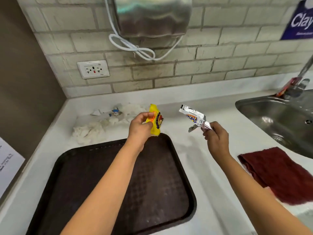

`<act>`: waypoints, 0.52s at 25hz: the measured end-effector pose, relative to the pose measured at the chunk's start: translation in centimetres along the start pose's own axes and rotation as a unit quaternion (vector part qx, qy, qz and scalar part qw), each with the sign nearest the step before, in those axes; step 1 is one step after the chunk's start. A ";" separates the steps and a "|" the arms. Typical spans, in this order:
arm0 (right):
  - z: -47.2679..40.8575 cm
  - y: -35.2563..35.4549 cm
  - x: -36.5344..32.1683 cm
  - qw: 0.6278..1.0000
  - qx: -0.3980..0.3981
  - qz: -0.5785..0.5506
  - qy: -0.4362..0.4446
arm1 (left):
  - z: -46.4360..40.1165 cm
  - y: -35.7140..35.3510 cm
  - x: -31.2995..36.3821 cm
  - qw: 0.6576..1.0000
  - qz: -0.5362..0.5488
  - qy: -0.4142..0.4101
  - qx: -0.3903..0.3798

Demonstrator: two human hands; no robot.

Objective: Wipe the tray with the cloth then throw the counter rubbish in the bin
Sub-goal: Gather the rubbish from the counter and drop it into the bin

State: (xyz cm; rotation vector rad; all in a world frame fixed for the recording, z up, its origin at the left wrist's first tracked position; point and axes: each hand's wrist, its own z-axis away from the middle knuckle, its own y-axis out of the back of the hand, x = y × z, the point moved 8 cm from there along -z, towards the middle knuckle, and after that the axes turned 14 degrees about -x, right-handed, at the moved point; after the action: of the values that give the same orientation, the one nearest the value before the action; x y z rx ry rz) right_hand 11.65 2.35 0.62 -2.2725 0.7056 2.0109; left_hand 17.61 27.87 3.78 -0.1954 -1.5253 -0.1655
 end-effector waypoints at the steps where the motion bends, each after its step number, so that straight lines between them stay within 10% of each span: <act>1: 1.1 1.1 0.5 1.000 0.006 -0.014 -0.003 | 1.0 -1.7 -0.4 1.000 -0.004 0.008 -0.022; 13: 21.3 17.7 11.1 0.995 0.003 -0.090 -0.032 | 18.1 -24.0 -8.3 0.991 -0.067 0.075 -0.093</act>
State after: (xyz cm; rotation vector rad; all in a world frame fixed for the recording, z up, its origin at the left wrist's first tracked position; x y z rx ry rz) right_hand -13.73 -10.35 -8.58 -2.1695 0.4817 1.9845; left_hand -5.82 8.58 -3.28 -0.2234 -1.3741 -0.4204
